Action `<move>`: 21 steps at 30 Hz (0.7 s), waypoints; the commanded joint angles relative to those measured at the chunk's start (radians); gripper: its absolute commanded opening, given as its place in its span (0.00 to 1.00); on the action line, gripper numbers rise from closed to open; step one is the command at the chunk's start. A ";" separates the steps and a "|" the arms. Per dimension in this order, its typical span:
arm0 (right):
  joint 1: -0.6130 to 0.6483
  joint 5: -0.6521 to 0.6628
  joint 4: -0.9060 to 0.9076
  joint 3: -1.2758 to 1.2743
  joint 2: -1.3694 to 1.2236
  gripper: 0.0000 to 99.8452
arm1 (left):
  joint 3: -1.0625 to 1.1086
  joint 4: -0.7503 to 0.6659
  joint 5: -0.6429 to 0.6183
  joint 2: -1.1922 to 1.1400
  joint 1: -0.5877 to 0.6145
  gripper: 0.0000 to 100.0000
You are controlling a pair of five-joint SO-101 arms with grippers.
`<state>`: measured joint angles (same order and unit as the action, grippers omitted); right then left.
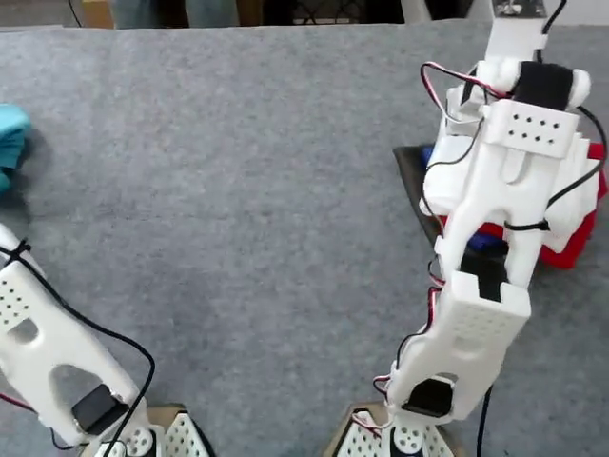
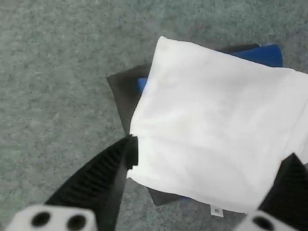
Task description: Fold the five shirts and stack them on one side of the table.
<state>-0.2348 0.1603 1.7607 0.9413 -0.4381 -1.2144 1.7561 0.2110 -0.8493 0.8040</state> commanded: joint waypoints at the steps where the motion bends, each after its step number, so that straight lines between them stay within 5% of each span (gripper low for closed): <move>1: 0.034 0.008 0.005 0.004 0.056 0.43 | 0.229 0.009 0.087 0.296 -0.042 0.03; 12: 0.163 0.011 0.000 0.013 0.051 0.43 | 1.273 0.003 0.180 1.384 -0.470 0.03; 21: 0.322 0.014 -0.031 0.004 0.038 0.43 | 1.419 0.006 0.183 1.992 -0.642 0.03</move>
<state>0.0169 0.1649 1.7515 0.9413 -0.4381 0.2048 1.7622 0.3798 0.9858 0.1841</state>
